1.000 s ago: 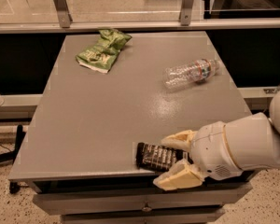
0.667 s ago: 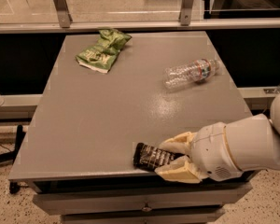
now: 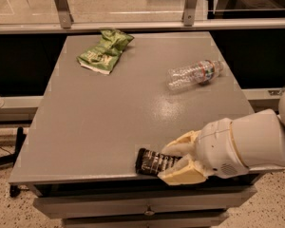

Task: Move rxbar chocolate near green jalapeno chip bag

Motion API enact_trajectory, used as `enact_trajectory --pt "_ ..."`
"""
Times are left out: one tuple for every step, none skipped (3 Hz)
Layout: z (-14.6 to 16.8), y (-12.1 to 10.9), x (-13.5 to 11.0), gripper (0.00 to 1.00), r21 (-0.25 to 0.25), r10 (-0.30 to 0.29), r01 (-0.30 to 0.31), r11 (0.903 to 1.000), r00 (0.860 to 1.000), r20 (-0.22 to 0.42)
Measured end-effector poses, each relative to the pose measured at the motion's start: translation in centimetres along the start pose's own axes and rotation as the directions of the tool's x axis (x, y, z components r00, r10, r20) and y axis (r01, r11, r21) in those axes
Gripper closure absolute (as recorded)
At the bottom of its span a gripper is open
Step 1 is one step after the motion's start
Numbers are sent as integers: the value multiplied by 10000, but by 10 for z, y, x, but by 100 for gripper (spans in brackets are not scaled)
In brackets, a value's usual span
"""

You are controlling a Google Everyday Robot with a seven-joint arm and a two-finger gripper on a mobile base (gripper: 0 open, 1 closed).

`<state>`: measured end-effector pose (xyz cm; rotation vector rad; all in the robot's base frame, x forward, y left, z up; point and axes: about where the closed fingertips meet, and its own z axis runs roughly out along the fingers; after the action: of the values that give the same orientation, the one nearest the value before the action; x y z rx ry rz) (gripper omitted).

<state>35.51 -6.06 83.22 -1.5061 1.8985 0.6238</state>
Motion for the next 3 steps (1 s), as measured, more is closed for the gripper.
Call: enact_trajectory --pt "-17 -26 -19 100 449 -565 570 9974 9983 -127" --pt "-43 -73 -60 100 1386 -1525 1552 9781 9878 -300" --pt "-43 -72 -59 100 1370 -1512 1540 9785 9880 -305"
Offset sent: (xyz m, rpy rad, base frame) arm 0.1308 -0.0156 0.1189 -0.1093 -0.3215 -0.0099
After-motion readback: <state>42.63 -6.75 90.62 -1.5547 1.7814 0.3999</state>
